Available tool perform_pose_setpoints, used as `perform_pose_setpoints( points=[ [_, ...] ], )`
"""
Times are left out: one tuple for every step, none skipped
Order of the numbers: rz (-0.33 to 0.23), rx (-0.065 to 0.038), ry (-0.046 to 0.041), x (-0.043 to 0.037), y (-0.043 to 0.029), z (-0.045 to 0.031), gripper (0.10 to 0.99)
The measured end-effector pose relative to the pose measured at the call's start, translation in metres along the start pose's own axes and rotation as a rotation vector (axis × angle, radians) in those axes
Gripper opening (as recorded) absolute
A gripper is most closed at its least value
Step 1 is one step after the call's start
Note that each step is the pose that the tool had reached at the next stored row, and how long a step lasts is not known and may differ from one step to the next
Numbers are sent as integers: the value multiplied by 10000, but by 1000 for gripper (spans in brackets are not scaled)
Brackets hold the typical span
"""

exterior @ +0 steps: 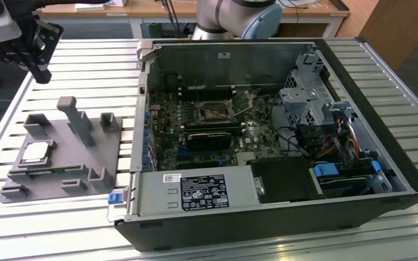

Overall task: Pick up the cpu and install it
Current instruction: 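Reach for the cpu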

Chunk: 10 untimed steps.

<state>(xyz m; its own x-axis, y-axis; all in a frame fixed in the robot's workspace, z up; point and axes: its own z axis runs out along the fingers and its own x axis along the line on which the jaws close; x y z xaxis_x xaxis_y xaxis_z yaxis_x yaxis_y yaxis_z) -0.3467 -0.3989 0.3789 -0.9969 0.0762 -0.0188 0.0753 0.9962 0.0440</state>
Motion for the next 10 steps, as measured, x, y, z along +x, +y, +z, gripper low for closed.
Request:
perform_pose_setpoints(
  points=[
    [0, 0, 0, 19, -1, 1, 106],
    [0, 0, 0, 38, -3, 3, 106],
    [0, 0, 0, 57, -5, 4, 106],
    [0, -1, -1, 75, -6, 6, 106],
    [0, 0, 1, 92, -7, 6, 106],
    [-1, 0, 1, 107, -8, 7, 106],
    [0, 1, 2, 124, -10, 8, 106],
    [0, 0, 2, 140, -11, 10, 106],
    [0, 1, 3, 158, -12, 10, 106],
    [0, 0, 2, 181, -14, 12, 106]
  ],
)
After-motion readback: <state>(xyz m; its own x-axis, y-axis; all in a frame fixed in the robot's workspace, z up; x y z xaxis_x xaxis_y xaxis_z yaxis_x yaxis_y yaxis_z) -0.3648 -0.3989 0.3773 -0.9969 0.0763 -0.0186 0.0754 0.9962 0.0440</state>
